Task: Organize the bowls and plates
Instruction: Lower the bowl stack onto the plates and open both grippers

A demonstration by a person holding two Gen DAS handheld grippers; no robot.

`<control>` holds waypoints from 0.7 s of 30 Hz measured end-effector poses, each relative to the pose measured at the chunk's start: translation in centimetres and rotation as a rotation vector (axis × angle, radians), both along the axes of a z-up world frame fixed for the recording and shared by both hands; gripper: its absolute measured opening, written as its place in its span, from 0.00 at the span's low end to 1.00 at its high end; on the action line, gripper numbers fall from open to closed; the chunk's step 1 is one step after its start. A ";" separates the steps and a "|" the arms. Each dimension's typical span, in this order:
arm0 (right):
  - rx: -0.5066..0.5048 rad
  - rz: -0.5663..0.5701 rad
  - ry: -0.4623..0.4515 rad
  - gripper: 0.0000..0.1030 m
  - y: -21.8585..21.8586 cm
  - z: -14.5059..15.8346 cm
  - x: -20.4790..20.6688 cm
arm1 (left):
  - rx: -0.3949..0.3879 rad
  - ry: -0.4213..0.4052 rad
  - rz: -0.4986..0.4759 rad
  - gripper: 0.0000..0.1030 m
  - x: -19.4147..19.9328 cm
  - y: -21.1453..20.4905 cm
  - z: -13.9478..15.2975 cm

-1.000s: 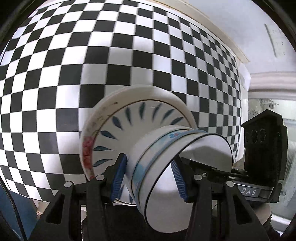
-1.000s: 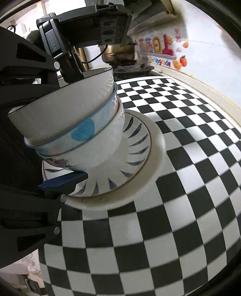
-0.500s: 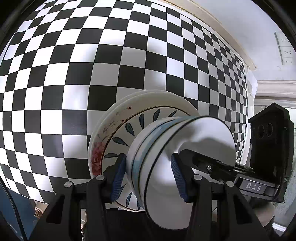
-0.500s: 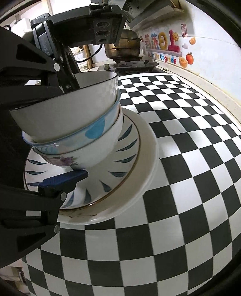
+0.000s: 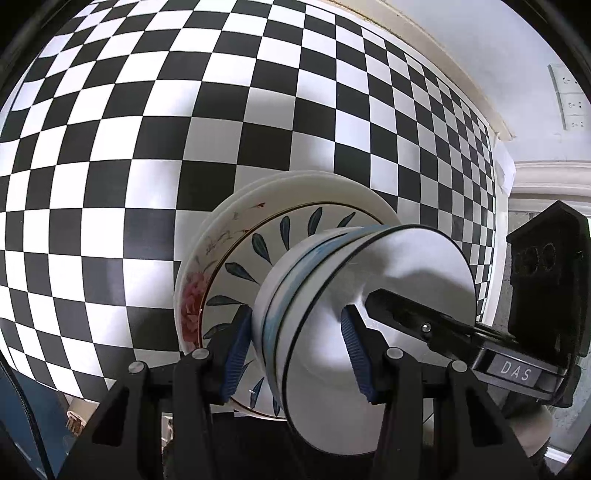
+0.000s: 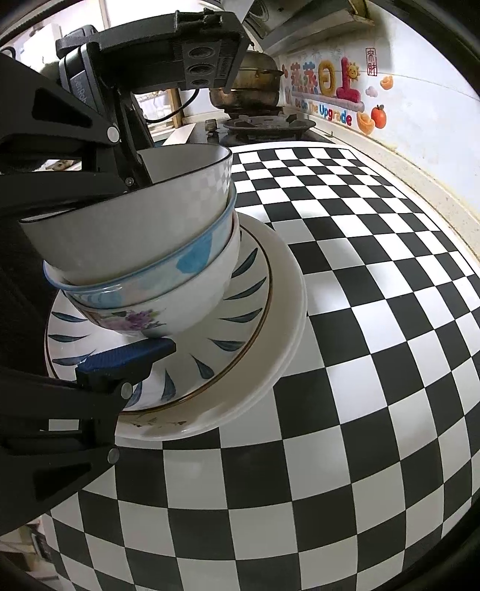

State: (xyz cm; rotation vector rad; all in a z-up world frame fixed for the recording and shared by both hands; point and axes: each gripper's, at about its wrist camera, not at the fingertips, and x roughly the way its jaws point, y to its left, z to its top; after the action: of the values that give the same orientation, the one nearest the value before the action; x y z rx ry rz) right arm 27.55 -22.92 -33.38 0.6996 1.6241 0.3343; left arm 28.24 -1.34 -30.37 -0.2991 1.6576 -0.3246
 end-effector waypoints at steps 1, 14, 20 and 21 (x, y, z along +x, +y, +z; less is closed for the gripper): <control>-0.003 0.002 -0.003 0.50 0.0 0.1 0.0 | 0.006 -0.010 -0.001 0.44 -0.1 0.0 0.3; -0.236 0.061 -0.190 0.50 0.0 8.0 -2.5 | 0.201 -0.286 0.004 0.47 -2.5 1.5 7.6; -0.380 0.078 -0.278 0.84 0.9 12.5 -5.3 | 0.249 -0.400 0.010 0.75 -4.6 2.3 10.3; -0.397 0.074 -0.287 0.84 1.0 13.0 -5.7 | 0.249 -0.414 0.014 0.77 -5.0 2.4 10.7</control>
State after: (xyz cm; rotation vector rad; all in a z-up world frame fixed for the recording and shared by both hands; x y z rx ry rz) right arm 21.85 -21.92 -20.36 0.2758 1.3872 0.1484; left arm 23.25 1.08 -19.63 -0.0498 1.2688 -0.1533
